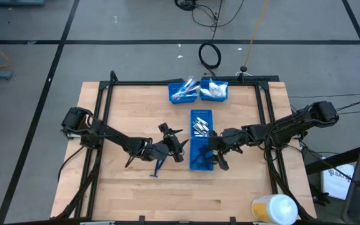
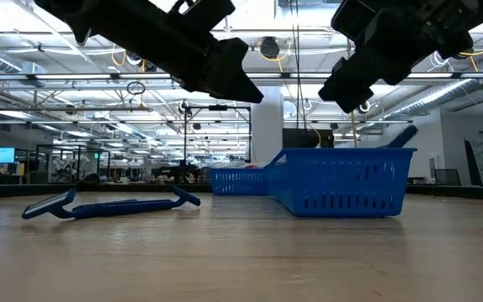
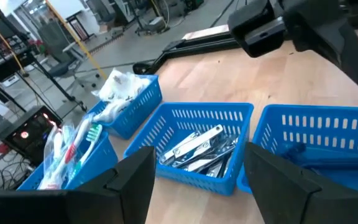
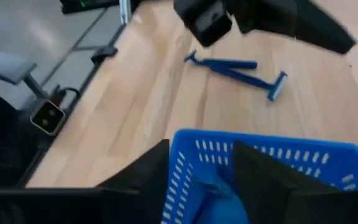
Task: Pick & Place Travel size toiletries
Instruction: Put the blue safety razor in the bottom blue bin
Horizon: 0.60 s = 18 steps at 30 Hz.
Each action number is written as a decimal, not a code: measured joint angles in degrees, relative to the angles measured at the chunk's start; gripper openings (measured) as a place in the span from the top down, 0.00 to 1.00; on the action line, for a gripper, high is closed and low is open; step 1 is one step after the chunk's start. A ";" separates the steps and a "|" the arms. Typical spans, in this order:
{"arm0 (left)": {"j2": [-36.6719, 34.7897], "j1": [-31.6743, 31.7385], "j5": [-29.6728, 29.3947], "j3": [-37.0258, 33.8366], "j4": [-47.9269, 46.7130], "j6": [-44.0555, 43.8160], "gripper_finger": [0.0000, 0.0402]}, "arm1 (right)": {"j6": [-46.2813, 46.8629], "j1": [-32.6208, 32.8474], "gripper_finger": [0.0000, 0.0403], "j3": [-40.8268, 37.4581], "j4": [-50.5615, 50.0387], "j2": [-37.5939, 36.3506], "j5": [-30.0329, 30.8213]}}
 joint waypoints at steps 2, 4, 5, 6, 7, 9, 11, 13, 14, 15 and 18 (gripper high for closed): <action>0.00 -0.02 0.07 0.00 0.19 -0.01 0.40 | 0.03 0.01 0.55 0.00 1.62 0.00 -0.01; 0.00 -0.04 0.09 0.00 0.23 0.00 0.40 | -0.29 0.00 0.49 0.00 3.78 0.00 -0.03; 0.00 -0.24 0.09 0.00 0.11 -0.06 0.40 | -0.27 -0.02 0.47 0.00 4.90 0.00 -0.03; 0.00 -0.52 0.04 0.00 -0.07 -0.17 0.40 | -0.29 -0.01 0.45 0.00 5.62 0.00 -0.04; 0.00 -0.90 0.02 0.00 -0.36 -0.20 0.40 | -0.32 0.00 0.43 0.00 6.03 0.00 -0.15; 0.00 -2.25 0.05 0.00 -1.42 -0.33 0.40 | -0.36 0.01 0.41 0.00 6.05 0.00 -0.18; 0.00 -3.91 0.24 0.00 -3.29 -1.03 0.40 | -0.42 0.04 0.40 0.00 5.41 0.00 -0.19; -0.01 -5.82 2.54 0.04 -6.71 -2.75 0.40 | -0.44 0.04 0.40 0.00 4.52 0.00 -0.20; -0.30 -6.77 4.82 0.04 -9.37 -3.71 0.40 | -0.44 0.04 0.41 0.00 4.14 0.00 -0.20; -0.63 -7.69 7.48 0.04 -12.36 -5.11 0.40 | -0.46 0.04 0.41 0.00 3.95 0.00 -0.20; -1.80 -9.76 13.32 0.09 -20.27 -15.76 0.40 | -0.55 0.04 0.42 0.00 4.13 0.00 -0.20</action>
